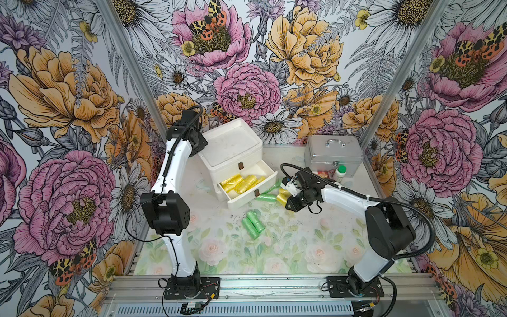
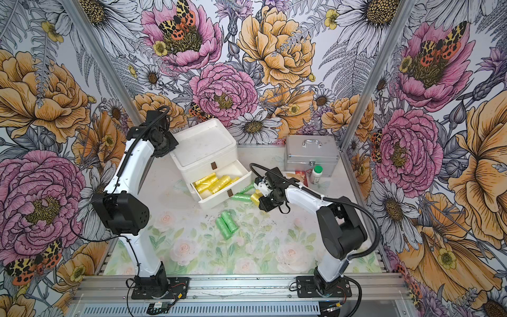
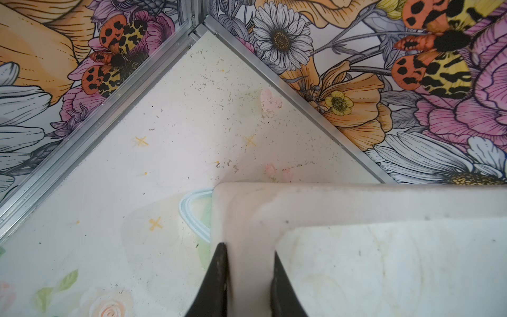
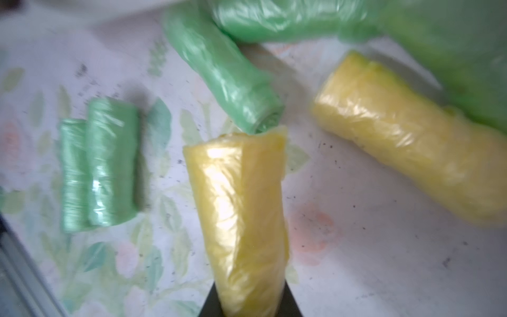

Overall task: Sort the rolls of trash bags by color and place them into the drawer
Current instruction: Pick up the roll of trash bags from the center of the board, then place the roll of trash bags in the drawer.

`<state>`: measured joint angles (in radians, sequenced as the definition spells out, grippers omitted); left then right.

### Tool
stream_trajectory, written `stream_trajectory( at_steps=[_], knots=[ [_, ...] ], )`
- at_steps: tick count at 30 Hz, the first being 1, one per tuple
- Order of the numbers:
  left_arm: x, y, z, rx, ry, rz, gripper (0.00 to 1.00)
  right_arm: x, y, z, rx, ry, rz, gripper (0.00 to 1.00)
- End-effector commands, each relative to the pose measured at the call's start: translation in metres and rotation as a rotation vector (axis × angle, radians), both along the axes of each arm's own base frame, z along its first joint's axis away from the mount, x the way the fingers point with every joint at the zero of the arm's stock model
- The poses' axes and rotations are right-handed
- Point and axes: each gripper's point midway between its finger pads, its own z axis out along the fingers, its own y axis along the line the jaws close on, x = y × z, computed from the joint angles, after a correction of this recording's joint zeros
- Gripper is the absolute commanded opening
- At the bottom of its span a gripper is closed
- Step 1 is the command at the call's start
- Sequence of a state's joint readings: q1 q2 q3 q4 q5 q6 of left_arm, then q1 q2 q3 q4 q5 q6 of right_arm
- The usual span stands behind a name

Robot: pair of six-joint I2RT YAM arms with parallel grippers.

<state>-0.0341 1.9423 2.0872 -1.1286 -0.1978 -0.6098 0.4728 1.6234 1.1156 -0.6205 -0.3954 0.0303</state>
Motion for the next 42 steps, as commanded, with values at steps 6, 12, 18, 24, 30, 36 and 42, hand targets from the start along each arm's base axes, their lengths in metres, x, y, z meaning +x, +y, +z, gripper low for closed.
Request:
stream_trajectory(
  at_steps=[6,12,18,24,30,36,42],
  knots=[
    [-0.006,-0.075,-0.081,-0.373,0.218,-0.06,0.0,-0.001,0.045,0.162,0.419,-0.083,-0.048,0.19],
    [-0.005,-0.076,-0.077,-0.375,0.207,-0.062,0.0,0.032,0.074,0.213,0.622,-0.035,-0.28,0.18],
    [-0.006,-0.078,-0.074,-0.379,0.202,-0.065,0.0,0.073,0.095,0.215,0.841,0.043,-0.594,0.18],
    [-0.006,-0.077,-0.072,-0.379,0.199,-0.07,0.0,0.105,0.106,0.193,0.926,0.151,-0.8,0.07],
    [-0.008,-0.078,-0.076,-0.379,0.211,-0.071,0.0,0.115,0.124,0.163,0.887,0.215,-0.919,0.05],
    [-0.007,-0.078,-0.078,-0.378,0.213,-0.076,0.0,0.12,0.151,0.135,0.872,0.302,-0.947,0.11],
    [-0.007,-0.075,-0.078,-0.38,0.214,-0.073,0.0,0.124,0.159,0.115,0.859,0.356,-0.986,0.14]
  ],
)
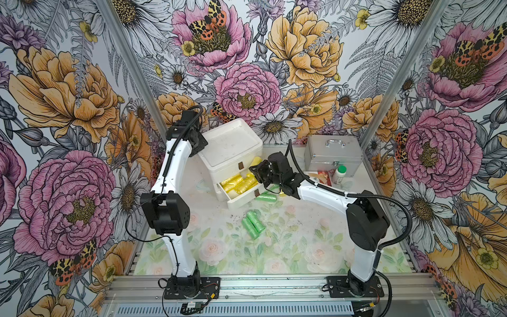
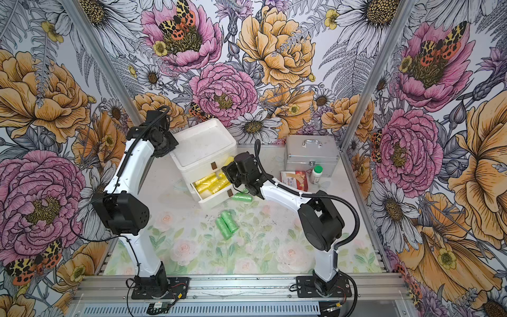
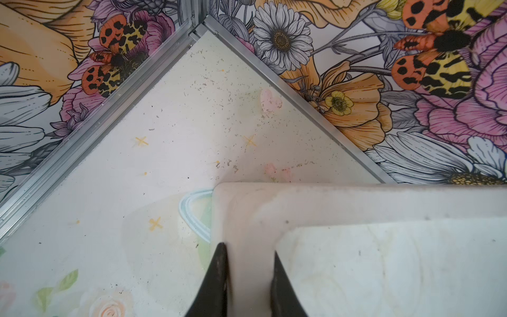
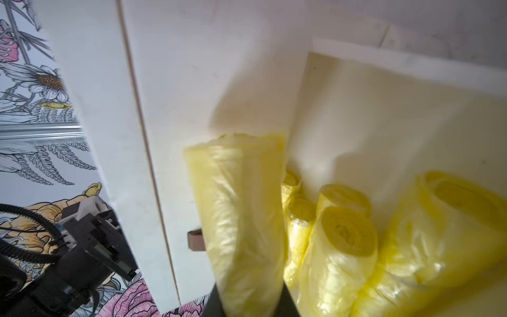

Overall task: Sort the rolls of trash bags by color and place them into the drawer
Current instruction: Place the roll of trash bags in the drawer.

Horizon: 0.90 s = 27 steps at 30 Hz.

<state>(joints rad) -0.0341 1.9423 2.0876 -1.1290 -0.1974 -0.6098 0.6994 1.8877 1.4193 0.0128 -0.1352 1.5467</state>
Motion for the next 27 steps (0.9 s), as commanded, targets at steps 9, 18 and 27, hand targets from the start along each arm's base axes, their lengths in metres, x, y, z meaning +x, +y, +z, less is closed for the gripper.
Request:
stream_trajectory(
  at_steps=[9,18,27],
  knots=[
    [-0.006,-0.077,-0.079,-0.384,0.215,-0.073,0.0,0.009,0.023,0.007,0.061,0.021,-0.004,0.46],
    [-0.006,-0.076,-0.075,-0.384,0.207,-0.071,0.0,-0.001,0.029,0.016,0.06,0.017,0.045,0.7],
    [-0.006,-0.076,-0.077,-0.383,0.21,-0.07,0.0,-0.023,-0.017,0.06,-0.004,-0.138,0.04,0.68]
  ],
)
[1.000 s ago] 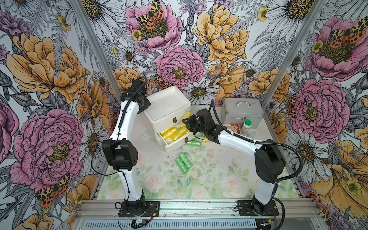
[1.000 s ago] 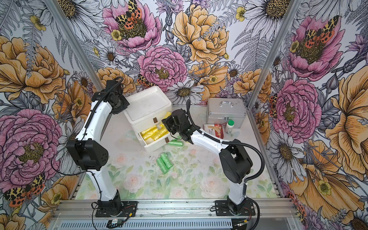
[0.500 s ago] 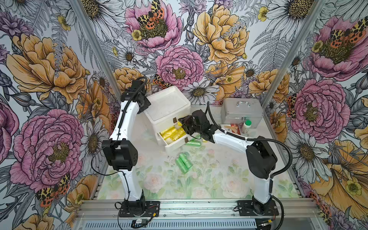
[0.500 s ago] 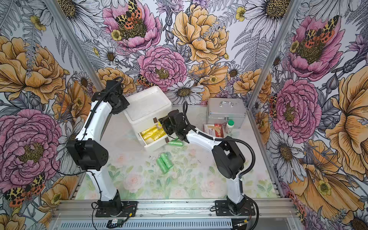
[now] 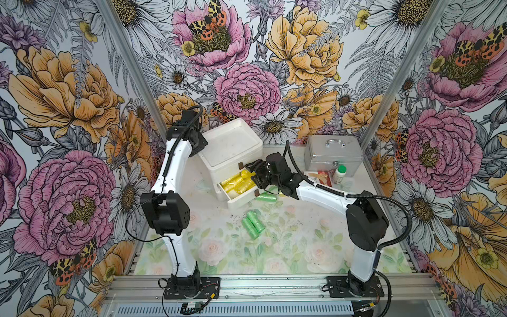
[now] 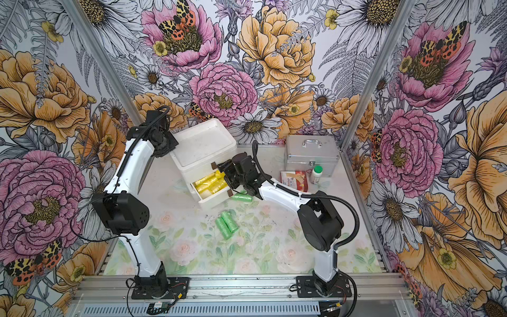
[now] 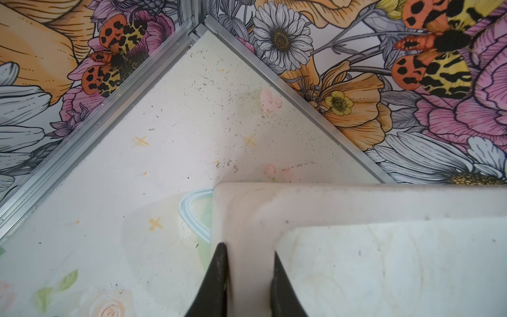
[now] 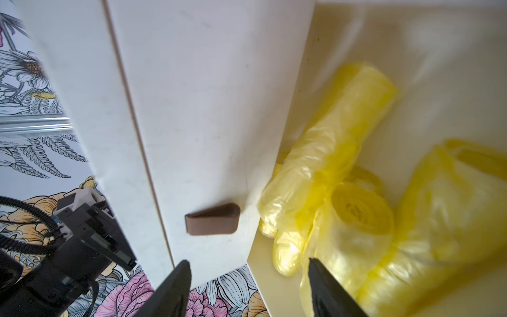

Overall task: Sort the rolls of trash bags by color and place them into the drawer
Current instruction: Place the roll of trash bags in the drawer, then pick up the roll of trash bags from the center of the board.

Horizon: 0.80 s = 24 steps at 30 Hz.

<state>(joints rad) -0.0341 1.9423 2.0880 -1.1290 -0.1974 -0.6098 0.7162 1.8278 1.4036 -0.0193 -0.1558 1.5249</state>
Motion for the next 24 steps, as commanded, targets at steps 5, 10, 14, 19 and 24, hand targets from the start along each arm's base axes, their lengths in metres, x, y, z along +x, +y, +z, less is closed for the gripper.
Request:
stream_trajectory(
  at_steps=[5,10,14,19,24],
  knots=[
    [-0.005,-0.076,-0.077,-0.383,0.209,-0.07,0.0,0.003,-0.092,0.04,-0.141,-0.199,-0.048,0.68],
    [-0.005,-0.076,-0.077,-0.38,0.21,-0.069,0.0,-0.005,-0.179,-0.004,-0.313,-0.101,-0.187,0.69],
    [-0.004,-0.077,-0.08,-0.382,0.216,-0.066,0.0,-0.018,-0.21,-0.062,-0.281,0.118,-0.289,0.72],
    [-0.003,-0.084,-0.079,-0.384,0.212,-0.082,0.0,-0.016,-0.203,-0.107,-0.262,0.275,-0.29,0.73],
    [-0.005,-0.083,-0.079,-0.378,0.214,-0.08,0.0,-0.008,-0.198,-0.137,-0.261,0.372,-0.319,0.77]
  ],
)
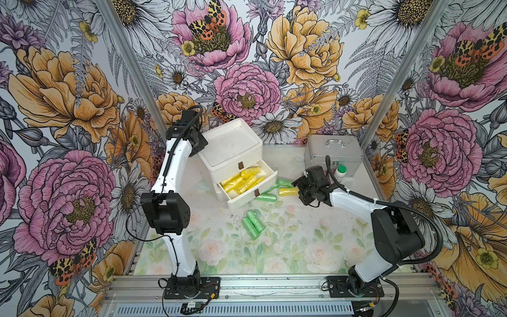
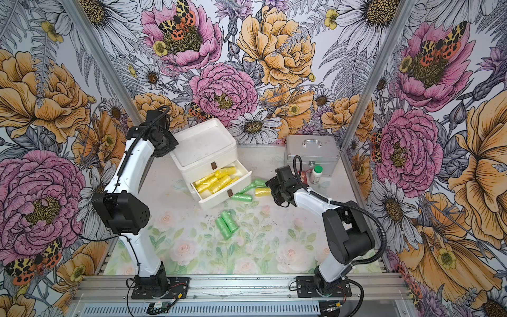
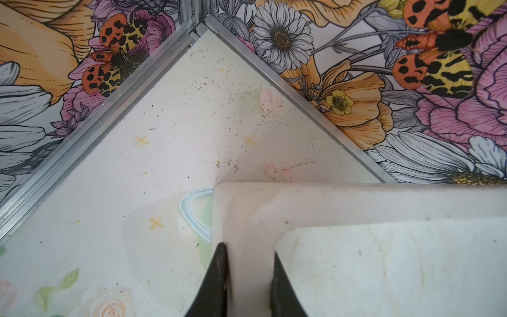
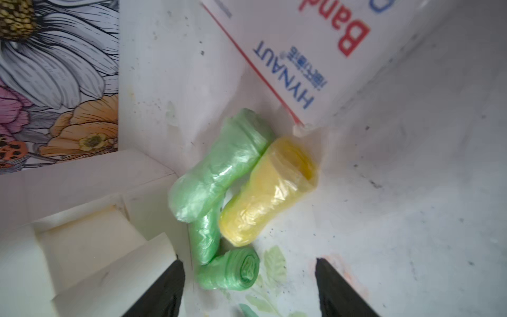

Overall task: Sort the rolls of trash bags by color and place them into the drawer
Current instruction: Pick up the roll of trash bags from the center of the board.

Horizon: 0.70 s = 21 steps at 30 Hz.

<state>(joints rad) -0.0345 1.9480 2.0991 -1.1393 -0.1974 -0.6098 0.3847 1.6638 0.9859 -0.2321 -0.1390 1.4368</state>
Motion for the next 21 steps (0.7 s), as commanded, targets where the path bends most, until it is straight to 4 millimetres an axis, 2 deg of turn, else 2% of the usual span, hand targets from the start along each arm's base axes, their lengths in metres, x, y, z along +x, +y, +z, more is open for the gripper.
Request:
stream_trajectory(
  at_steps=[1,4,8,16,21],
  knots=[
    [-0.006,-0.081,-0.079,-0.377,0.21,-0.076,0.0,0.01,0.003,-0.002,0.038,0.034,-0.071,0.76],
    [-0.008,-0.079,-0.082,-0.373,0.219,-0.07,0.0,0.012,-0.003,-0.014,0.015,0.056,-0.123,0.75],
    [-0.008,-0.078,-0.085,-0.371,0.226,-0.069,0.0,0.019,-0.009,-0.017,-0.01,0.046,-0.165,0.73],
    [-0.003,-0.08,-0.088,-0.376,0.228,-0.072,0.0,0.038,0.004,-0.026,0.016,0.073,-0.165,0.71],
    [-0.002,-0.078,-0.092,-0.378,0.234,-0.068,0.0,0.037,0.008,-0.035,0.014,0.094,-0.176,0.67]
  ],
)
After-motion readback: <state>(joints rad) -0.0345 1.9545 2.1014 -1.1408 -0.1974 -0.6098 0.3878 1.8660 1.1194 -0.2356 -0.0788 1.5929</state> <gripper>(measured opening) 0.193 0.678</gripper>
